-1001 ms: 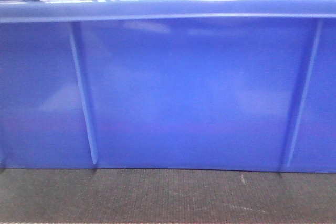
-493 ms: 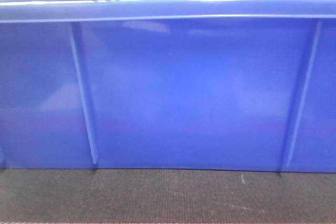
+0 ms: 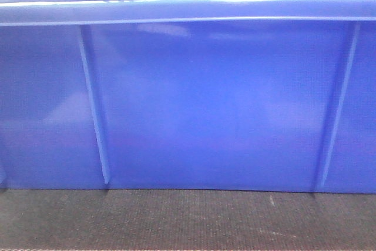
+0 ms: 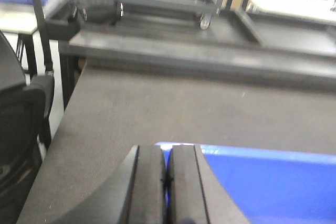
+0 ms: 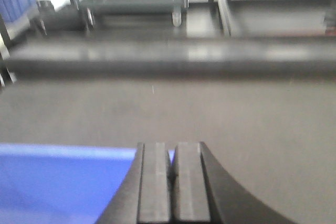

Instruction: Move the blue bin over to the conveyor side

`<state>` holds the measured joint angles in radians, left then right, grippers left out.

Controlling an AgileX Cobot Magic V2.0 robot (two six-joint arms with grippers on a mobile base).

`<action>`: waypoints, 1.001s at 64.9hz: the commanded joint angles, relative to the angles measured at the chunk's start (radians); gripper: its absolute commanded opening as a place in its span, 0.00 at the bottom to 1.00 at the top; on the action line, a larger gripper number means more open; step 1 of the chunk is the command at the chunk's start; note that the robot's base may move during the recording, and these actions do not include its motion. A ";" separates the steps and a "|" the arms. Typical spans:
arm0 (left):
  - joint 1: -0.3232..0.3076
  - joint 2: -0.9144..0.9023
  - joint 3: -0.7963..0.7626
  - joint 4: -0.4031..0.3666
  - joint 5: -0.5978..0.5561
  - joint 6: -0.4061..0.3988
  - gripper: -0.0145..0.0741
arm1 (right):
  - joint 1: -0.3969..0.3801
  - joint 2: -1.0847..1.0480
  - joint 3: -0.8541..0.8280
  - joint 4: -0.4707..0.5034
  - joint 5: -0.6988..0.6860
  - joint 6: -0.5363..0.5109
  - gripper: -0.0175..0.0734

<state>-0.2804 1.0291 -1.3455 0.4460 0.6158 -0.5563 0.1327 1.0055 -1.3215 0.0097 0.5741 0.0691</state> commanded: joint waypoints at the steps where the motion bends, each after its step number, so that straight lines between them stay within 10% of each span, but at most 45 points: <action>1: 0.007 -0.065 0.048 -0.024 -0.014 -0.005 0.15 | 0.002 -0.065 0.012 -0.020 -0.016 -0.010 0.10; 29: 0.007 -0.421 0.642 -0.014 -0.265 -0.005 0.15 | 0.002 -0.465 0.631 -0.034 -0.326 -0.010 0.10; 65: 0.007 -0.763 0.997 0.000 -0.419 -0.005 0.15 | 0.002 -0.969 0.998 -0.034 -0.291 -0.010 0.11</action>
<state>-0.2792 0.3073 -0.3536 0.4325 0.2247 -0.5563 0.1327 0.0887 -0.3387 -0.0138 0.2820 0.0691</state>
